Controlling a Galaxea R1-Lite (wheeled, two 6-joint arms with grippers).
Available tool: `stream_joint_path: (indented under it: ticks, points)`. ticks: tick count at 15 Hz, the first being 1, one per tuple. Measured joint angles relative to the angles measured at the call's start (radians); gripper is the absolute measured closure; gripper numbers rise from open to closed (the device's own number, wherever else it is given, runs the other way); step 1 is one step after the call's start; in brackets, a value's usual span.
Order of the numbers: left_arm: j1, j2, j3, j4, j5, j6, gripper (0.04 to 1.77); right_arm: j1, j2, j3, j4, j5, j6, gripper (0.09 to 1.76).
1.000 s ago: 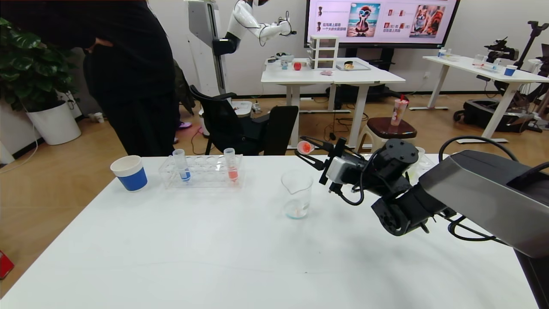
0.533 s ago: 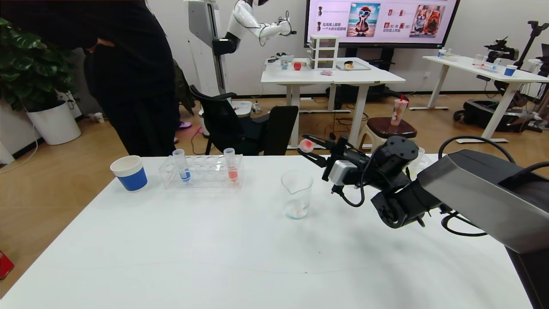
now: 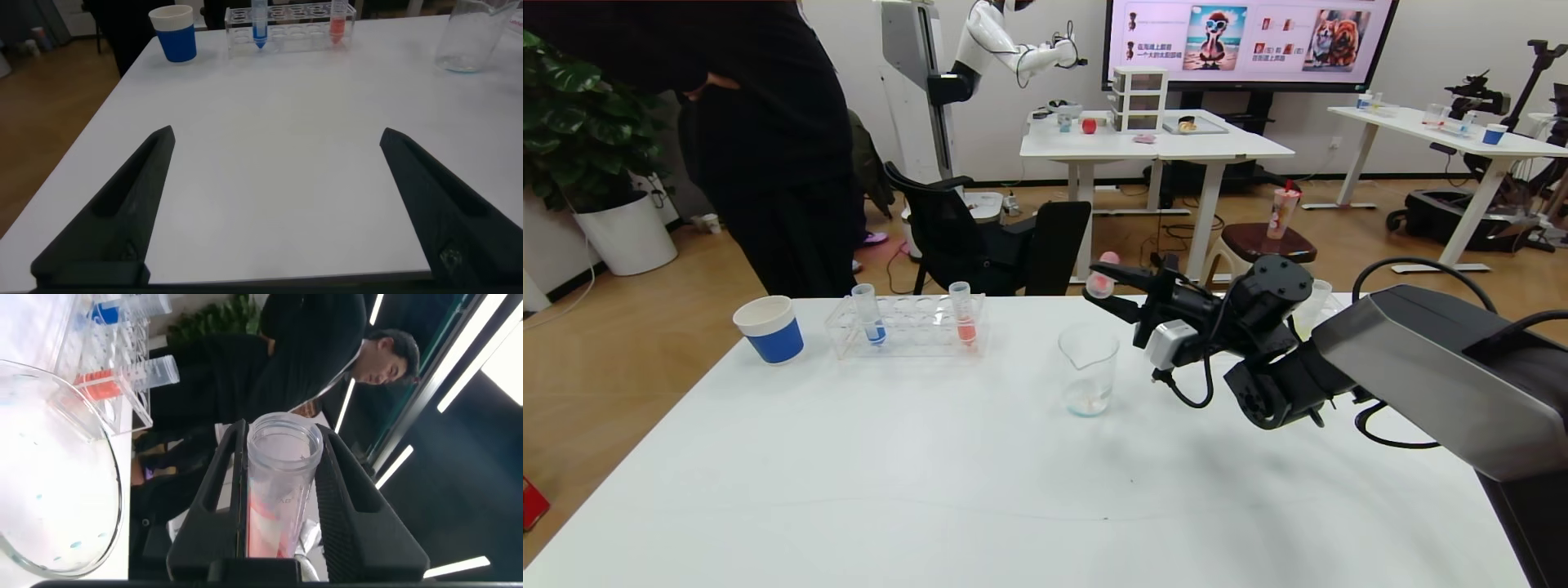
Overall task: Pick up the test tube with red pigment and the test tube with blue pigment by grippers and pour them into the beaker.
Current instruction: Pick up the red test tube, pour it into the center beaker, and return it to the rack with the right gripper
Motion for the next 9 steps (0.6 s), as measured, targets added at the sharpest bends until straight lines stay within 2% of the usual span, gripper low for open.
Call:
stream_joint_path:
  ticks: [9]
  points:
    - [0.000, 0.000, 0.000, 0.000, 0.000, 0.000, 0.06, -0.003, 0.020, 0.000, 0.000, 0.027, -0.131, 1.34]
